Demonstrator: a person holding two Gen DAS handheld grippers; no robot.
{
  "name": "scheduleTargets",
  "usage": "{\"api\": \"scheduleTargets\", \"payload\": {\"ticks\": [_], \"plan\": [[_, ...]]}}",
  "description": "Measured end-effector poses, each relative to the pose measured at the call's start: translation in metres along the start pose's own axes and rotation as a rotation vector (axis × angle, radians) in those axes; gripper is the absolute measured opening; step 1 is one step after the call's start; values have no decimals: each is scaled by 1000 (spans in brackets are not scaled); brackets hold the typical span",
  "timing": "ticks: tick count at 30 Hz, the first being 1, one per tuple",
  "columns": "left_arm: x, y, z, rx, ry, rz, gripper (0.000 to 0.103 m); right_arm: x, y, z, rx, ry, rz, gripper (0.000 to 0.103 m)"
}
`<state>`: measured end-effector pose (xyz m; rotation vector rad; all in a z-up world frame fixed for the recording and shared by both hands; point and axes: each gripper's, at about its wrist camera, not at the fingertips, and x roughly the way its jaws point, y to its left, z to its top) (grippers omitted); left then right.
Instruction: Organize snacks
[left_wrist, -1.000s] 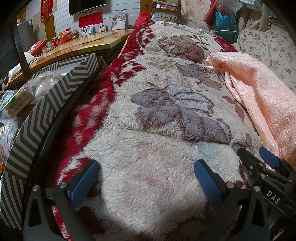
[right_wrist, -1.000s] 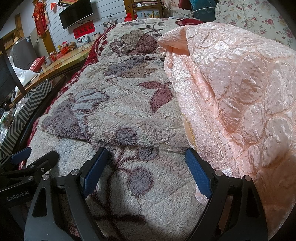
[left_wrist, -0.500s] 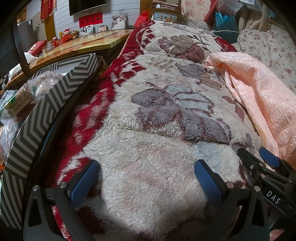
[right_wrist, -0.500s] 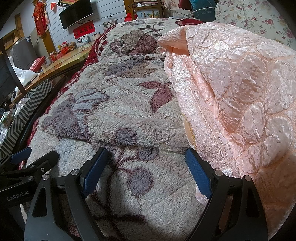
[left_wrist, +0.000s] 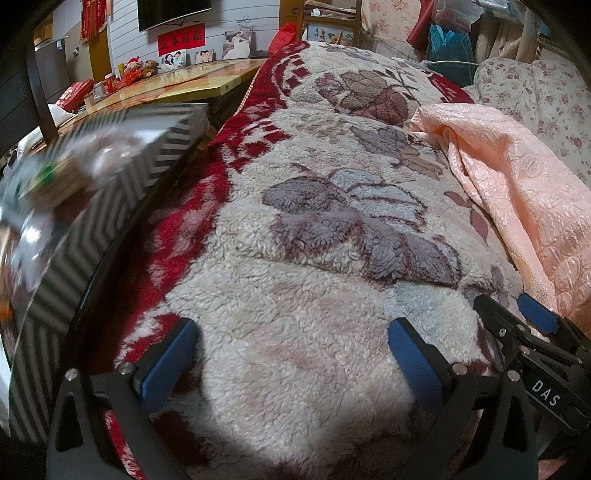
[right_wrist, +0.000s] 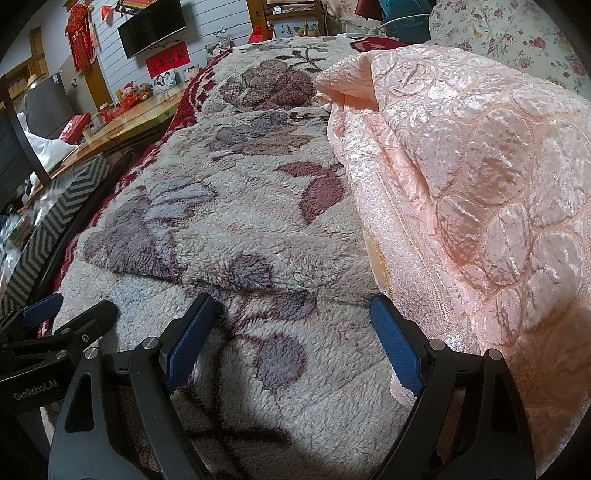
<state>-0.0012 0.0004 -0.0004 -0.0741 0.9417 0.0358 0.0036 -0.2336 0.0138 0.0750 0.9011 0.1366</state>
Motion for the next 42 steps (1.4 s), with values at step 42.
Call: {"api": "scheduleTargets", "payload": {"ticks": [42], "plan": [[-2,-2,2,0,0,0,103,0,0,0,0,0,1,87]]}}
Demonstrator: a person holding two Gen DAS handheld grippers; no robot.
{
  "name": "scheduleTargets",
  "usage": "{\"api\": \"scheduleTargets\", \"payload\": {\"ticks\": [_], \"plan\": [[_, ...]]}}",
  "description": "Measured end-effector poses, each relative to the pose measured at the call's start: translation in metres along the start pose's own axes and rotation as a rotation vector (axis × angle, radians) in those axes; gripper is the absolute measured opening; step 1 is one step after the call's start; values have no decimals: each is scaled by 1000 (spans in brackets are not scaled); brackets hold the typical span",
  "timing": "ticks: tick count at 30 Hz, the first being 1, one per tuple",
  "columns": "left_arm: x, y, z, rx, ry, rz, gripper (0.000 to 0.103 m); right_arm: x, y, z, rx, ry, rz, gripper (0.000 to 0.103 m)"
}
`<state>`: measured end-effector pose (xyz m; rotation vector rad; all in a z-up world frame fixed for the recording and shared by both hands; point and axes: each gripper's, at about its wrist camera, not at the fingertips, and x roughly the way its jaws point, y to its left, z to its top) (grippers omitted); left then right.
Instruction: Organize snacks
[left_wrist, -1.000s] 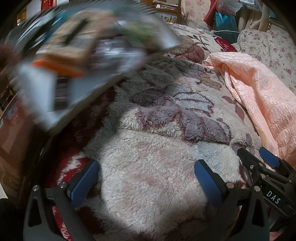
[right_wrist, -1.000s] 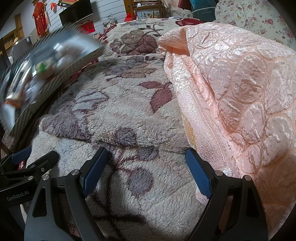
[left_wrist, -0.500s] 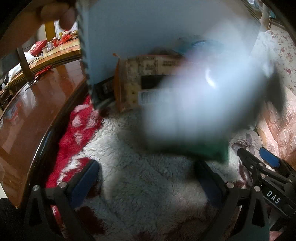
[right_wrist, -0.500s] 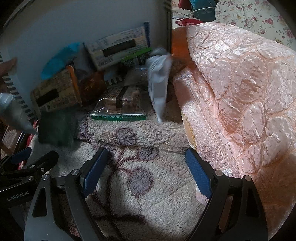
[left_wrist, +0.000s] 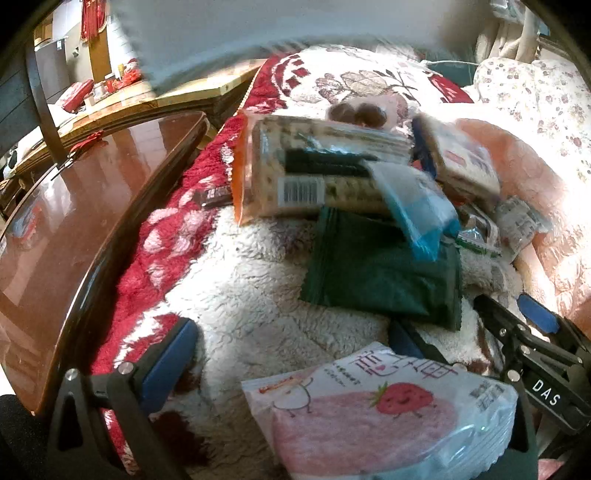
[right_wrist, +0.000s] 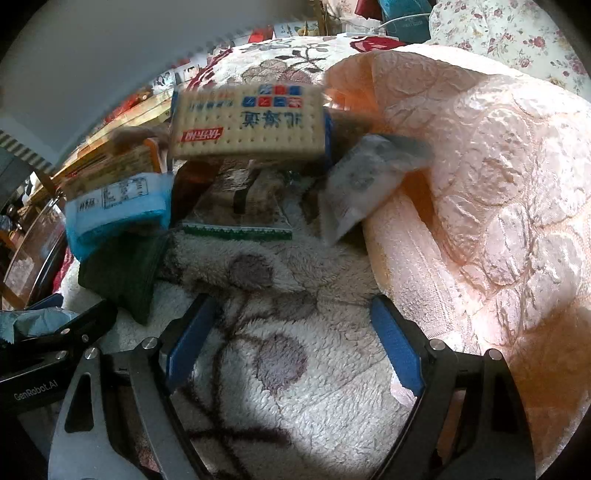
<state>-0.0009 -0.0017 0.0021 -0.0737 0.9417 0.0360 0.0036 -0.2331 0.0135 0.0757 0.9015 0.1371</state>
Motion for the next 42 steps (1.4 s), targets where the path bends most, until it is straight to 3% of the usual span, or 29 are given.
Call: {"api": "scheduleTargets", "payload": {"ticks": [16,29,34,39,42], "plan": [[0,0,0,0,-1,0,103,-1,-3,-3,3,1,13,87],[0,0,-1,0,-1,0,103,-13,-10,1,48,120,44,87],[0,-7,0,13,-6,29,103,-28,-13,-1,78,95,74,87],[-6,3,8,45,97,-52,103,-32,0,0,22,99,79,87],[-32,11,5,50,104,-102,103,-40,4,0,3,88,88,87]]}}
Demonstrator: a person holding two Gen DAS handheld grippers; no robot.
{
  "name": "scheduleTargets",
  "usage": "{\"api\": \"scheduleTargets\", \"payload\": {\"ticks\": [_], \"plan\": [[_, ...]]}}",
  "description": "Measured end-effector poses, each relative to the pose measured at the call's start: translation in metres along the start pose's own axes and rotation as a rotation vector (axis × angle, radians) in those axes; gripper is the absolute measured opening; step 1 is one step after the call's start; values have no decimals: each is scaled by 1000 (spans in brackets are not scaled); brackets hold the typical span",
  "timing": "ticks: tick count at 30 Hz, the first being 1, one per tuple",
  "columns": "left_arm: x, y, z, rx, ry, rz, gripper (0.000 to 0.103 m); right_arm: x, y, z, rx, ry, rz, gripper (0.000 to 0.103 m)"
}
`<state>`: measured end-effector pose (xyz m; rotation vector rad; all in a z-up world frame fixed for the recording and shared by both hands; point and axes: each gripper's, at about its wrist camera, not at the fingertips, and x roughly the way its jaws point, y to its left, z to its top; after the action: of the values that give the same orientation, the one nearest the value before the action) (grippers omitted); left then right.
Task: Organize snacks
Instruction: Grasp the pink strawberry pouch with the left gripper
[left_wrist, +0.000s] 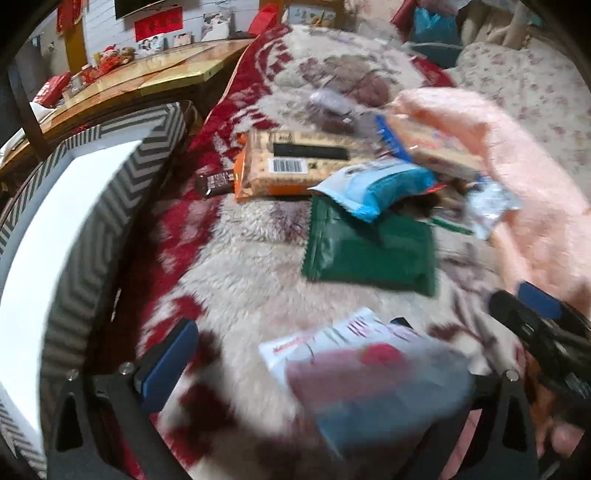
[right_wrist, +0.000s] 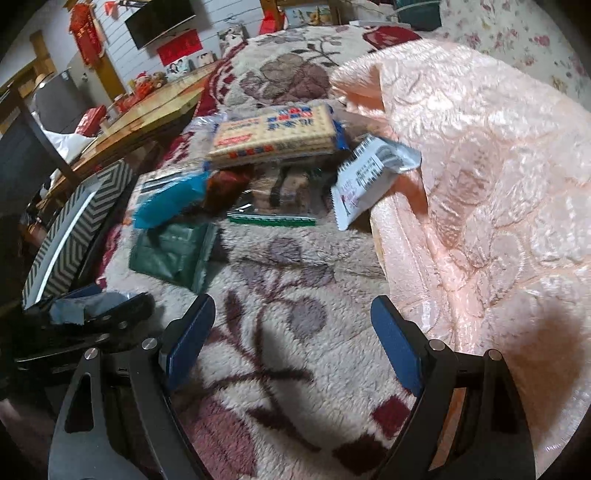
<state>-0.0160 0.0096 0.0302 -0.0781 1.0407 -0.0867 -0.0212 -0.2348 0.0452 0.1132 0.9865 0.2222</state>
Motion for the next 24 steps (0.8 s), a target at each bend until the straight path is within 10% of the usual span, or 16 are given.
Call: {"api": "scheduleTargets", "payload": {"ticks": [12,24], "plan": [[-69,23,-16,-24,1,-142,103,-20,20,-5,-65,-2,47,87],[-25,-5,-14,-140,88,-102,103,-22,20,-3,-95,16,48,87]]}}
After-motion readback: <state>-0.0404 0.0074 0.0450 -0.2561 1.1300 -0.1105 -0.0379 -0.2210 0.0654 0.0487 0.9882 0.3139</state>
